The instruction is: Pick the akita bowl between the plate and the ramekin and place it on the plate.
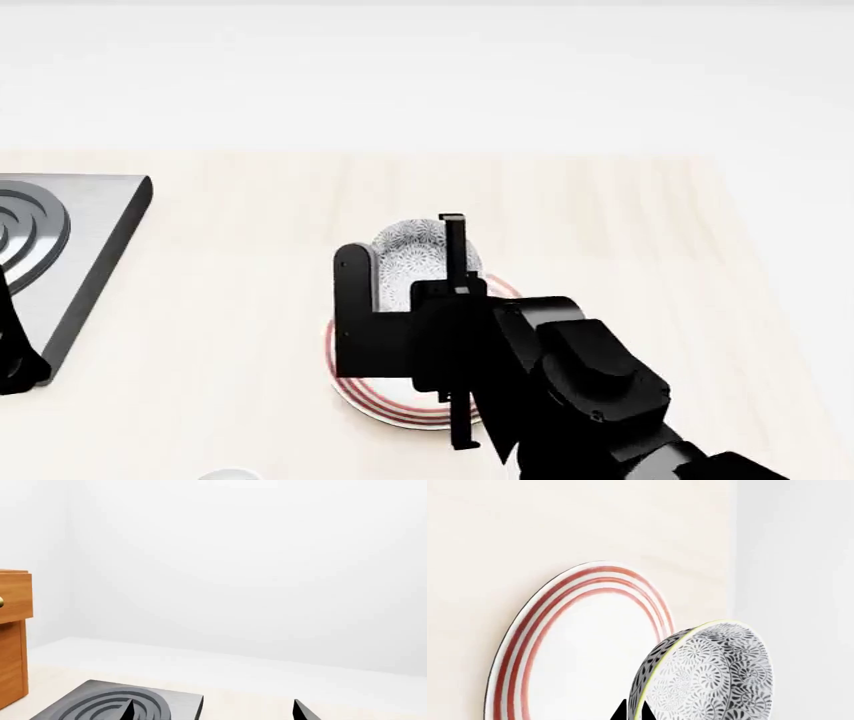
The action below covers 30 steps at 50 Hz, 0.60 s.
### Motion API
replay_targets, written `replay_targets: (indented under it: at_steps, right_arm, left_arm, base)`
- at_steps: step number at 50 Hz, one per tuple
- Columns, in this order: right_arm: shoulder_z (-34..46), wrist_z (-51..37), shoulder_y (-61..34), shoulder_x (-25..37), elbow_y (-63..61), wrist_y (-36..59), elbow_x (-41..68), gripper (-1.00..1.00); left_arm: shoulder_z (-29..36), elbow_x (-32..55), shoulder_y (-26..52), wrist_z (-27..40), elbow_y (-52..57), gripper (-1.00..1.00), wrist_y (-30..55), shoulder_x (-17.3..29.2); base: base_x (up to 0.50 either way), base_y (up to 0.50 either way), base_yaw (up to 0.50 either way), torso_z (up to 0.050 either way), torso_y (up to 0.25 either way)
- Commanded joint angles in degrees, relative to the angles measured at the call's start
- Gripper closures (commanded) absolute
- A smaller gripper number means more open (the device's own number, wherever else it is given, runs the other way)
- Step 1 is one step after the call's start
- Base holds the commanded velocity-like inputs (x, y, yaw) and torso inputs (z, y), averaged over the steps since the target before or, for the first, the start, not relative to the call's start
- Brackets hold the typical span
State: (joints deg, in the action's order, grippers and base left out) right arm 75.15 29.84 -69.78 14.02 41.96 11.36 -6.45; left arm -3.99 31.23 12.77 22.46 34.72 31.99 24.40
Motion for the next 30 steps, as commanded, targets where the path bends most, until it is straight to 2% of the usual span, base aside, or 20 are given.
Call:
replay_targets:
  at_steps: [1, 8, 12, 18, 22, 26, 30]
  right_arm:
    - [0.0, -2.8, -0.4, -5.0, 11.7, -6.7, -0.7, 1.0]
    - [-0.3, -5.6, -2.2, -11.4, 27.8, -14.5, -0.4, 1.0]
    - [-0.1, -6.0, -2.5, -13.1, 32.3, -17.0, 0.0, 1.0]
    - [0.4, -5.8, -1.6, -13.3, 32.4, -17.3, 0.4, 1.0]
    - [0.7, -5.8, -1.3, -13.4, 32.6, -17.6, 0.5, 1.0]
    - [1.0, -5.7, -1.2, -13.3, 32.4, -17.6, 0.6, 1.0]
    - [1.3, -5.6, -0.9, -13.1, 32.0, -17.5, 0.6, 1.0]
  left_arm:
    - [0.0, 0.2, -0.3, -0.2, -0.1, -1.0, -0.4, 0.2]
    - [-0.1, 0.4, -0.4, -0.2, 0.1, -1.0, -0.4, 0.4]
    - [0.0, 0.4, -0.4, -0.2, -0.1, -1.0, -0.6, 0.3]
    - [-0.5, 1.0, -0.9, -0.6, 0.2, -1.0, -1.5, 0.1]
    - [-2.0, 4.3, -1.9, -4.3, -0.5, -1.0, -4.2, -0.2]
    - [-1.3, 2.4, -2.7, -6.2, -0.5, -1.0, -6.8, 0.3]
    - [-1.1, 1.7, -2.9, -6.2, -0.2, -1.0, -7.5, 0.4]
  base:
    - [0.0, 0.0, 0.0, 0.0, 0.0]
    - [0.0, 0.0, 0.0, 0.0, 0.001]
    - [0.0, 0.0, 0.0, 0.0, 0.0]
    - [0.0, 0.0, 0.0, 0.0, 0.0]
    - [0.0, 0.0, 0.0, 0.0, 0.0]
    - [0.0, 0.0, 0.0, 0.0, 0.0]
    - [0.0, 0.0, 0.0, 0.0, -0.193]
